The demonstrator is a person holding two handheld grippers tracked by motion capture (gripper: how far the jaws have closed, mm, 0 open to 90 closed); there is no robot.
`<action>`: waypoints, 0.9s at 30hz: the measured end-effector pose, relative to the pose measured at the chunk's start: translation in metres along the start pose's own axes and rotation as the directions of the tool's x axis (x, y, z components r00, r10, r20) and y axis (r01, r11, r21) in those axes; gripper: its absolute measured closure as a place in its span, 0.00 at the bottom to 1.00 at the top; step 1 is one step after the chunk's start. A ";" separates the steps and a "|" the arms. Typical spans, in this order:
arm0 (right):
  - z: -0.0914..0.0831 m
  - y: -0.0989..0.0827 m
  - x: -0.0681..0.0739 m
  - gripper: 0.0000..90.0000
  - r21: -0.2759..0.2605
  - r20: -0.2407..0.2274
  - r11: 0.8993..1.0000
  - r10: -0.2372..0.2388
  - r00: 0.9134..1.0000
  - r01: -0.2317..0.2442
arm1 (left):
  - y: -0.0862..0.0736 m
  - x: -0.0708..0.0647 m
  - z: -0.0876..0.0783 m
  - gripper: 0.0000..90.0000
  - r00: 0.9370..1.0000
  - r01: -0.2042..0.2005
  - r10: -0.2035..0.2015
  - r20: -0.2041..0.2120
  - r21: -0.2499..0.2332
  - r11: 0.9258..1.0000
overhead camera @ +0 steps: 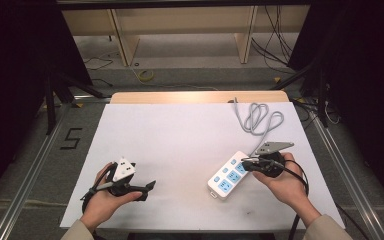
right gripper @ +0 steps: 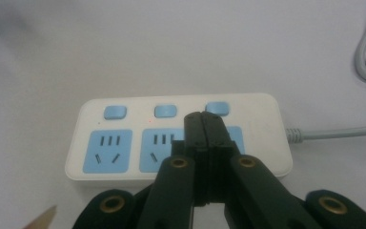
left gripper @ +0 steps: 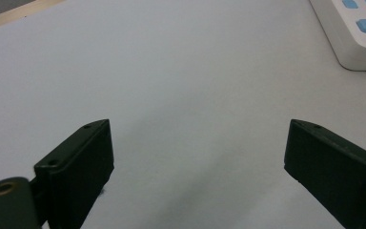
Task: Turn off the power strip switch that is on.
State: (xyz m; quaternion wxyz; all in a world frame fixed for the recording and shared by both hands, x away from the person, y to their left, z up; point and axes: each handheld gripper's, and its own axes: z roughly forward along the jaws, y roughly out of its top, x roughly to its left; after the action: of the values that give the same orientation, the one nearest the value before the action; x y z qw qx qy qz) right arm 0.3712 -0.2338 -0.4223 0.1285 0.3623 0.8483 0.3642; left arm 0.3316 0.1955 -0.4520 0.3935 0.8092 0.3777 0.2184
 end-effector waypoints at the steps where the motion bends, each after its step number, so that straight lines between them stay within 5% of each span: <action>1: 0.001 0.001 0.000 1.00 0.002 -0.001 1.000 -0.003 1.000 0.003 | 0.000 0.000 0.000 0.11 1.000 -0.002 0.002 -0.001 0.002 1.000; 27: 0.032 0.024 0.004 1.00 0.086 -0.037 0.996 -0.030 0.999 0.033 | 0.001 0.000 0.002 0.11 1.000 0.000 0.000 0.001 -0.004 1.000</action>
State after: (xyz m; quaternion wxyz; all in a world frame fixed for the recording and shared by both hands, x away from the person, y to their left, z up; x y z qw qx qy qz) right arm 0.3962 -0.2026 -0.4278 0.1030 0.3477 0.8710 0.3315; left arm 0.3333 0.1944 -0.4521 0.3953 0.8085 0.3770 0.2189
